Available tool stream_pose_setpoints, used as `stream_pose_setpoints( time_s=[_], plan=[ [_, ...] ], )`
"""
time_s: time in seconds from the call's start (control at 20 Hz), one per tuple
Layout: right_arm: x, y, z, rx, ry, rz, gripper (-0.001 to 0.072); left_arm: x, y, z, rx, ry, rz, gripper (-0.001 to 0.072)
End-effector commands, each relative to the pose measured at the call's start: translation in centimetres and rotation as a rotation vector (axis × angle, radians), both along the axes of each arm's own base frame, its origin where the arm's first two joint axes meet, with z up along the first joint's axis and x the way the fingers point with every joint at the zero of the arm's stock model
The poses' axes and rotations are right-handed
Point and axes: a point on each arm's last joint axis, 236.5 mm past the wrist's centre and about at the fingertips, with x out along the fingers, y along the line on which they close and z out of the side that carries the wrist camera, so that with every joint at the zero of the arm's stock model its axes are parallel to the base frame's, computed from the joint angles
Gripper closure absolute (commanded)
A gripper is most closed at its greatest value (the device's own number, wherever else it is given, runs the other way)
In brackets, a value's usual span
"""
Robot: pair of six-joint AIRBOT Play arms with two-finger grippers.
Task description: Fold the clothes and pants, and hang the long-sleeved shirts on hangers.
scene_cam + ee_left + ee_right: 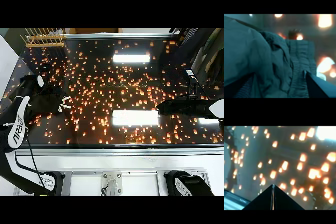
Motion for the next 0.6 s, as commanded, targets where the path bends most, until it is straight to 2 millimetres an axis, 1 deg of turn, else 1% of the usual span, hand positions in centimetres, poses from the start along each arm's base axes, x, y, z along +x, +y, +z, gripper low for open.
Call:
stream_pose_setpoints(
  time_s=[0.0,0.05,0.15,0.2,0.25,0.3,0.35,0.4,0.45,0.5,0.55],
  plan=[
    [0.0,0.0,0.0,0.001,0.002,0.001,0.0709,0.3,0.2,-1.7,0.041,0.045,-0.015,0.006],
    [0.0,0.0,0.0,0.001,0.002,0.001,0.0709,0.1,0.3,-1.5,0.037,0.055,-0.002,0.027],
    [0.0,0.0,0.0,0.001,0.002,0.001,0.0709,-0.1,0.3,-0.8,0.026,0.073,0.029,0.0627],
    [0.0,0.0,0.0,0.001,0.002,0.001,0.0709,-0.3,0.4,0.0,0.025,0.086,0.041,0.0698],
    [0.0,0.0,0.0,0.001,0.002,0.001,0.0709,-0.1,0.3,1.4,0.023,0.087,0.049,0.0698],
    [0.0,0.0,0.0,0.001,0.002,0.001,0.071,0.6,-0.3,3.9,0.026,0.061,0.042,0.0698],
    [0.0,0.0,0.0,0.001,0.002,0.001,0.0709,1.8,-1.5,7.6,0.025,-0.011,0.023,0.0699],
    [0.0,0.0,0.0,0.001,0.001,0.001,0.0709,3.1,-3.3,12.1,0.014,-0.114,-0.005,0.0699],
    [0.0,0.0,0.0,0.001,0.001,0.001,0.0709,3.9,-6.0,17.6,-0.022,-0.235,-0.045,0.0699],
    [0.0,0.0,0.0,0.001,0.002,0.001,0.0709,4.1,-9.0,23.0,-0.071,-0.353,-0.093,0.0699],
    [0.0,0.0,0.0,0.0,0.001,0.001,0.0709,3.4,-12.5,28.7,-0.131,-0.475,-0.156,0.0699]
  ],
)
